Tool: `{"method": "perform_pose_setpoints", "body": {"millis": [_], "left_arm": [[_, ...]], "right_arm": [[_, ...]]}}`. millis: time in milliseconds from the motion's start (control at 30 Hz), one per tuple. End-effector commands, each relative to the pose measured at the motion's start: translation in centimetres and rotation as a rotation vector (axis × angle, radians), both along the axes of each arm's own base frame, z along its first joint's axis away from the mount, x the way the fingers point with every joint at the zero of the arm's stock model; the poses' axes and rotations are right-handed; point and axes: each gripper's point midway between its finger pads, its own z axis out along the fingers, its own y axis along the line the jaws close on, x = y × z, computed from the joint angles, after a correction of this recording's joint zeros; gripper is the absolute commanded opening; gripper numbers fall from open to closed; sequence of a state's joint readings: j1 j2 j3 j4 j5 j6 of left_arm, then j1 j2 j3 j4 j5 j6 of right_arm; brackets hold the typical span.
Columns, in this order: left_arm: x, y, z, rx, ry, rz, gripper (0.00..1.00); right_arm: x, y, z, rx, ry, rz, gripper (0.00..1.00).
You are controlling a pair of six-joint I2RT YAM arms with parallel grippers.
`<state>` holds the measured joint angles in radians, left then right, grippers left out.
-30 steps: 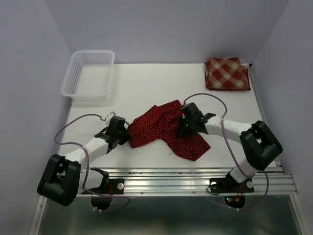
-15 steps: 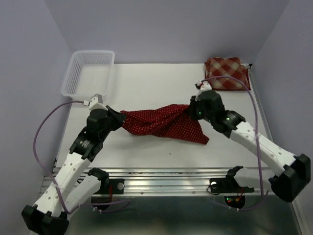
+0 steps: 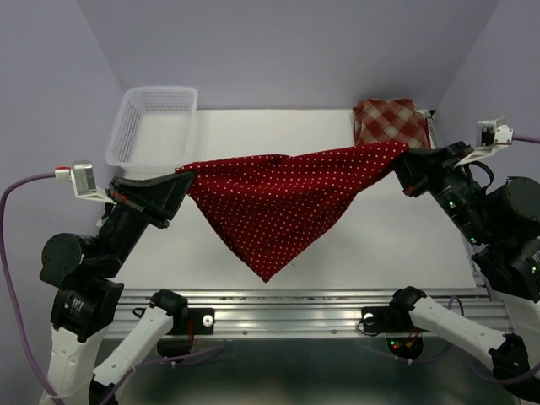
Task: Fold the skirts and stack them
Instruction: Flatten the skirt out
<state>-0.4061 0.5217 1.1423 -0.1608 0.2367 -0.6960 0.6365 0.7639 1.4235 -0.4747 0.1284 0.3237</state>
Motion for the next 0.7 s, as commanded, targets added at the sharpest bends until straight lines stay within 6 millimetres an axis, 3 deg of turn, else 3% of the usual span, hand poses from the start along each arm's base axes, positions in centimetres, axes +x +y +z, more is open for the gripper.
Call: {"method": "perform_pose_setpoints", "body": {"millis": [0,67,100,167,200,233,267,333,367,400,433,467,500,533,600,667], "left_arm": [[0.9,-0.3,-0.1,-0.019,-0.01,0.005,0.0],[3.3,-0.8,-2.8,-0.027,0.09,0.025,0.0],[4.6,-0.9,-4.3,-0.024,0.142,0.05,0.0],[8.4,-1.9,-10.7,0.024,0.334,0.091,0.0],[10.5,-2.4,-15.2,0.072,0.463,0.123,0.0],[10.7,-2.1,-16.4,0.08,0.498,0.146,0.01],[12.5,-1.7,-21.2,0.141,0.629,0.216,0.18],[13.9,-0.8,-25.6,0.203,0.741,0.299,0.59],[14.8,-0.7,-28.8,0.258,0.823,0.327,0.98],[15.1,-0.2,-30.5,0.289,0.871,0.349,0.99],[15.7,0.3,-31.1,0.312,0.89,0.357,0.99],[16.2,0.4,-32.6,0.34,0.936,0.363,0.99],[16.6,0.6,-32.5,0.346,0.942,0.371,0.99],[16.7,0.7,-32.5,0.352,0.943,0.378,0.99],[16.7,1.1,-32.3,0.349,0.929,0.394,0.99],[16.4,1.4,-32.2,0.343,0.914,0.408,0.99]], "right_arm": [[2.1,-1.3,-0.8,-0.039,0.047,-0.134,0.01],[4.0,-2.1,-2.1,-0.059,0.089,-0.236,0.01],[5.5,-1.6,-3.5,-0.096,0.129,-0.264,0.01],[8.1,-2.1,-6.8,-0.16,0.204,-0.385,0.01],[10.3,-1.4,-10.4,-0.244,0.278,-0.432,0.01],[11.3,-1.5,-11.5,-0.279,0.302,-0.478,0.01],[12.8,-2.6,-14.7,-0.343,0.363,-0.563,0.01],[15.2,-2.3,-19.7,-0.42,0.476,-0.543,0.06],[17.1,-1.7,-23.9,-0.457,0.577,-0.488,0.08],[17.6,0.2,-26.8,-0.436,0.656,-0.327,0.16],[19.1,-0.7,-28.2,-0.418,0.692,-0.315,0.26],[19.8,0.1,-31.2,-0.478,0.753,-0.268,0.39],[20.7,0.3,-30.4,-0.487,0.747,-0.265,0.57],[20.5,0.4,-31.0,-0.514,0.78,-0.248,0.65],[20.4,1.1,-30.2,-0.505,0.75,-0.206,1.0],[19.3,1.8,-28.5,-0.47,0.701,-0.143,1.0]]}}
